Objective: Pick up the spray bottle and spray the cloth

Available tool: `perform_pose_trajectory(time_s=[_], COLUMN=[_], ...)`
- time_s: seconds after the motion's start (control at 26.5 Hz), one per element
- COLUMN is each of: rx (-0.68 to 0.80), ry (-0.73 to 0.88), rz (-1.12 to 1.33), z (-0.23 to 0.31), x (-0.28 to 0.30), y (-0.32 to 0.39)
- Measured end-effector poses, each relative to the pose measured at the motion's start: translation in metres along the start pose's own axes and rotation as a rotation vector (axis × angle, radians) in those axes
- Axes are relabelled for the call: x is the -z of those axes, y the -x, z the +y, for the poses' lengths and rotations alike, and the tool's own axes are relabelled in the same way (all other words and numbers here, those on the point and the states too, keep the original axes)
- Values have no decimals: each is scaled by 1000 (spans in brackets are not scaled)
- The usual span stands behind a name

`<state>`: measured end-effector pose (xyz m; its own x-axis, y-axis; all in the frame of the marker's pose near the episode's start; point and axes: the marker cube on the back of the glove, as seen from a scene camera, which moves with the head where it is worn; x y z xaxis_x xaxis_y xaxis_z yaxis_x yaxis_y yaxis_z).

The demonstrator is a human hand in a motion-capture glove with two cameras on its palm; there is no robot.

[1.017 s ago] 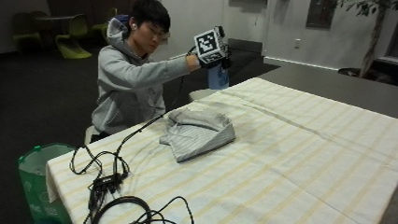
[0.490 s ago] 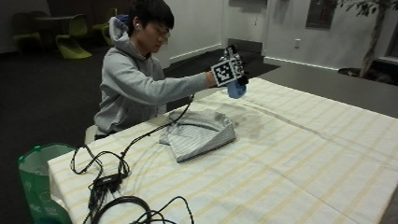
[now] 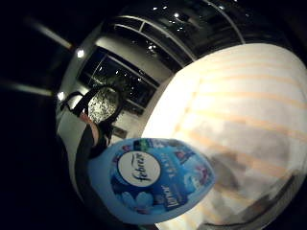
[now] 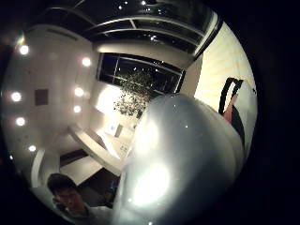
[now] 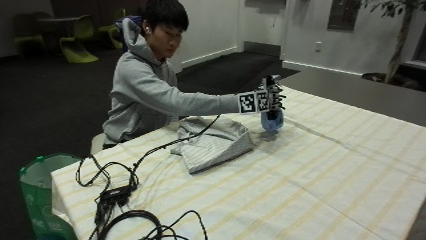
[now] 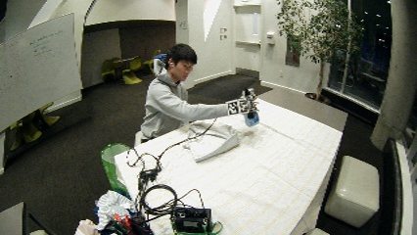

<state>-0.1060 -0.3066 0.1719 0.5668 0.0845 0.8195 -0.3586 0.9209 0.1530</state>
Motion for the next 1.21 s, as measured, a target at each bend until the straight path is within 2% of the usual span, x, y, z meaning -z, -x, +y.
perform_pose_trajectory(time_s=[0.3, 0.57, 0.75, 0.9, 1.21], rx=[-56, -56, -45, 14, 157], ry=[52, 203, 434, 381, 506], rz=[-35, 15, 61, 98, 309], z=[-9, 2, 52, 87, 193], x=[-1, 3, 47, 79, 163], y=[-32, -43, -36, -17, -6])
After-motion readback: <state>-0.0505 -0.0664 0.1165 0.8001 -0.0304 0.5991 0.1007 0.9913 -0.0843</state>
